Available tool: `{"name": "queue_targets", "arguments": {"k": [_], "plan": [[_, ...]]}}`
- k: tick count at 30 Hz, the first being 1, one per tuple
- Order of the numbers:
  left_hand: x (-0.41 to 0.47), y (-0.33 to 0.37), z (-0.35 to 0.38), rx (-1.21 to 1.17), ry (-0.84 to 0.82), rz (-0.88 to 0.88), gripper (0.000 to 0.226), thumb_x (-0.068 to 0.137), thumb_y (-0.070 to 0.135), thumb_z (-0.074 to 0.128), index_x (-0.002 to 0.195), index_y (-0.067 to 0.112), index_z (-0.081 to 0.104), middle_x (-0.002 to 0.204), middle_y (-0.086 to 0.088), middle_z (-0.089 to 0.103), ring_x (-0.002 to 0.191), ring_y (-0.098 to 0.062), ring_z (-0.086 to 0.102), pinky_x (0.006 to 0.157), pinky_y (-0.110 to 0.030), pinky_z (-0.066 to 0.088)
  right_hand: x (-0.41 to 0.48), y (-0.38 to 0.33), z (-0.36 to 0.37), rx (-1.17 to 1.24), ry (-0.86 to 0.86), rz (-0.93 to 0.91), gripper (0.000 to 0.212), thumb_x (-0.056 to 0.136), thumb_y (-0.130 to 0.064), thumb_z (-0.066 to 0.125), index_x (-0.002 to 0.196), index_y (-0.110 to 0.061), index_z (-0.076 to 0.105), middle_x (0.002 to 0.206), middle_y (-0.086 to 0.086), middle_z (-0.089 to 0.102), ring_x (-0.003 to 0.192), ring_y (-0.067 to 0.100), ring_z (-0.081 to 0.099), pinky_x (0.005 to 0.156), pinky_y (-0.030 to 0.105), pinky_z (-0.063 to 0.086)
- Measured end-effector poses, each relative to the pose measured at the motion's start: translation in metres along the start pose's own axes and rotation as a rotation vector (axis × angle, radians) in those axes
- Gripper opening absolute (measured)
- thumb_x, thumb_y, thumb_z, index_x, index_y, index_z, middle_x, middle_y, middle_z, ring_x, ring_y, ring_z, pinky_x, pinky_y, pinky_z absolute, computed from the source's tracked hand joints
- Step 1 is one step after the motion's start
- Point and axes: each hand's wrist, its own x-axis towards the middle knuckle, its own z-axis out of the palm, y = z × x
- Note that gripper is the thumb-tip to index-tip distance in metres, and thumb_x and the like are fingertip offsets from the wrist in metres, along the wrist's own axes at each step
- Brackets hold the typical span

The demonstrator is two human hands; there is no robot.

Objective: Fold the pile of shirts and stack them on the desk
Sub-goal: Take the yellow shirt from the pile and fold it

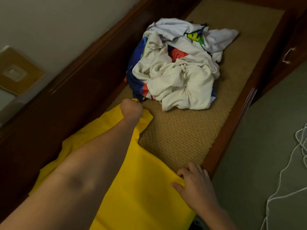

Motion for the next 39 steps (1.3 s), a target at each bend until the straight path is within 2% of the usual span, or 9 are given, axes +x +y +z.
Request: {"name": "queue_targets", "arguments": {"k": [4, 10, 14, 16, 22, 25, 28, 34, 39], "plan": [[-0.004, -0.010, -0.031, -0.080, -0.028, -0.082, 0.020, 0.100, 0.018, 0.056, 0.113, 0.005, 0.063, 0.121, -0.016, 0.065, 0.115, -0.034, 0.063, 0.090, -0.037, 0.052, -0.012, -0.009, 0.009, -0.073, 0.003, 0.001, 0.030, 0.080, -0.047, 0.078, 0.083, -0.038, 0.050, 0.088, -0.014, 0.054, 0.086, 0.013, 0.057, 0.069, 0.034, 0.041], [-0.013, -0.046, -0.113, 0.152, -0.091, -0.104, 0.056, 0.101, 0.048, 0.053, 0.144, 0.013, 0.044, 0.148, -0.008, 0.049, 0.139, -0.029, 0.045, 0.109, -0.036, 0.039, -0.034, -0.018, 0.003, -0.076, 0.053, 0.026, 0.020, 0.100, -0.045, 0.052, 0.119, -0.040, 0.050, 0.115, -0.017, 0.057, 0.113, 0.007, 0.054, 0.091, 0.033, 0.039], [-0.005, -0.083, -0.159, -0.744, 0.001, -0.521, 0.044, 0.105, 0.017, 0.049, 0.147, 0.009, 0.040, 0.141, -0.015, 0.051, 0.124, -0.034, 0.052, 0.094, -0.046, 0.049, -0.049, -0.027, 0.005, -0.065, 0.112, 0.087, 0.008, 0.097, -0.036, 0.060, 0.099, -0.042, 0.055, 0.094, -0.015, 0.057, 0.094, 0.010, 0.059, 0.080, 0.035, 0.039], [-0.017, -0.112, -0.180, -0.832, 0.008, -0.551, 0.041, 0.101, 0.001, 0.053, 0.141, 0.003, 0.044, 0.121, -0.020, 0.056, 0.103, -0.034, 0.056, 0.078, -0.045, 0.053, -0.053, -0.033, 0.010, -0.047, 0.165, 0.068, 0.009, 0.097, -0.035, 0.061, 0.105, -0.037, 0.064, 0.096, -0.012, 0.061, 0.092, 0.011, 0.061, 0.082, 0.036, 0.040], [-0.044, -0.206, -0.204, -0.438, -0.164, -0.498, 0.039, 0.100, 0.025, 0.060, 0.129, -0.001, 0.058, 0.121, -0.018, 0.067, 0.106, -0.034, 0.070, 0.073, -0.038, 0.059, -0.056, -0.050, 0.020, -0.092, 0.192, 0.031, 0.026, 0.096, -0.027, 0.063, 0.122, -0.026, 0.067, 0.107, -0.004, 0.065, 0.102, 0.015, 0.059, 0.086, 0.038, 0.038], [-0.043, -0.226, -0.190, -0.210, -0.050, -0.369, 0.019, 0.090, 0.026, 0.075, 0.091, 0.007, 0.074, 0.094, -0.016, 0.074, 0.079, -0.030, 0.073, 0.078, -0.047, 0.062, -0.055, -0.046, 0.021, -0.133, 0.222, 0.081, 0.027, 0.094, -0.026, 0.064, 0.121, -0.024, 0.067, 0.106, 0.001, 0.067, 0.101, 0.020, 0.060, 0.087, 0.041, 0.040], [-0.052, -0.214, -0.177, -0.117, -0.045, -0.183, 0.026, 0.089, 0.033, 0.075, 0.068, 0.018, 0.069, 0.083, -0.012, 0.072, 0.084, -0.034, 0.072, 0.077, -0.043, 0.060, -0.056, -0.035, 0.022, -0.146, 0.255, 0.122, 0.026, 0.094, -0.025, 0.066, 0.119, -0.022, 0.068, 0.104, 0.003, 0.066, 0.098, 0.023, 0.061, 0.087, 0.041, 0.040], [-0.043, -0.182, -0.154, 0.127, -0.050, -0.187, 0.073, 0.084, 0.067, 0.065, 0.122, 0.004, 0.067, 0.132, -0.018, 0.059, 0.126, -0.037, 0.049, 0.098, -0.043, 0.043, -0.057, -0.024, 0.029, -0.159, 0.250, 0.123, 0.021, 0.093, -0.025, 0.066, 0.114, -0.022, 0.069, 0.102, 0.000, 0.065, 0.094, 0.020, 0.060, 0.080, 0.038, 0.035], [-0.027, -0.186, -0.150, -0.015, 0.068, -0.304, 0.067, 0.089, 0.058, 0.064, 0.125, 0.002, 0.064, 0.133, -0.018, 0.061, 0.122, -0.037, 0.056, 0.102, -0.044, 0.048, -0.054, -0.022, 0.035, -0.116, 0.294, 0.114, 0.021, 0.092, -0.022, 0.067, 0.113, -0.024, 0.070, 0.098, -0.002, 0.064, 0.090, 0.018, 0.058, 0.079, 0.038, 0.035]]}}
